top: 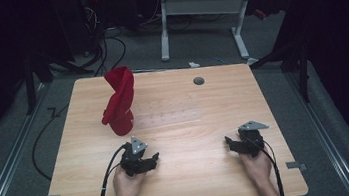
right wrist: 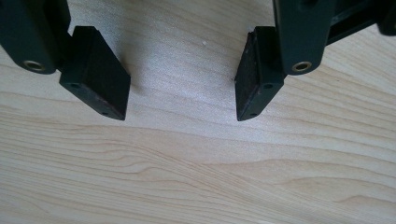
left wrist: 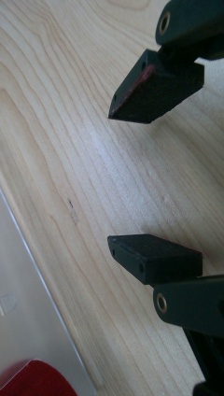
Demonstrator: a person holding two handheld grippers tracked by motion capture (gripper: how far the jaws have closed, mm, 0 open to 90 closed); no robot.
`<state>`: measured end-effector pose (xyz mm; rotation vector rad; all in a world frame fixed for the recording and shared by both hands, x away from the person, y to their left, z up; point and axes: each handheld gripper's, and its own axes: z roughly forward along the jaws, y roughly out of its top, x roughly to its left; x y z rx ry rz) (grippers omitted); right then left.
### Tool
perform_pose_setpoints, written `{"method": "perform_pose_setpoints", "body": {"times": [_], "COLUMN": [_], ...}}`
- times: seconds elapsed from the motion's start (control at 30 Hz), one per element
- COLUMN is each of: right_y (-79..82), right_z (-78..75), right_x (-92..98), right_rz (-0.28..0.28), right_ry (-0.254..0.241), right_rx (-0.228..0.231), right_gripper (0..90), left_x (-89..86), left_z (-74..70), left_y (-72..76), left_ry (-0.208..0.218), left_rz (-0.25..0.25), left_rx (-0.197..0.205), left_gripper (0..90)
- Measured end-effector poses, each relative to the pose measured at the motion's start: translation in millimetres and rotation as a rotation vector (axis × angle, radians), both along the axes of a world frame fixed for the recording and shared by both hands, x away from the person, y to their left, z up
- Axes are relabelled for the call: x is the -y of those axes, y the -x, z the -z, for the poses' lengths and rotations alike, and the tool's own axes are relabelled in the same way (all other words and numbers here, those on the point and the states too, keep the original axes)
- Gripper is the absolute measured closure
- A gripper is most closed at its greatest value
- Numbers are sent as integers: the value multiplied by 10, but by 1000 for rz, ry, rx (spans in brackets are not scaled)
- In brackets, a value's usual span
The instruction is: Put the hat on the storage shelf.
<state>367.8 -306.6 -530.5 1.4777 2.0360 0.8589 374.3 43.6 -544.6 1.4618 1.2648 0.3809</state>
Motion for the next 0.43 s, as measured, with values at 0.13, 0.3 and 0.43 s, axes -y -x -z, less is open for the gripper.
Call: {"method": "perform_pose_setpoints", "body": {"times": [0.13, 0.3, 0.43], "right_y": [0, 0, 0], "right_z": [0, 1, 0], "right_x": [0, 0, 0], "right_rz": [0, 0, 0], "right_ry": [0, 0, 0], "right_rx": [0, 1, 0], "right_gripper": [361, 361, 361], "left_x": [2, 3, 4], "left_z": [11, 11, 11], "left_y": [-11, -2, 0], "left_ry": [5, 9, 9], "left_rz": [-13, -17, -18], "left_rx": [0, -3, -4], "left_gripper": [318, 306, 300]}}
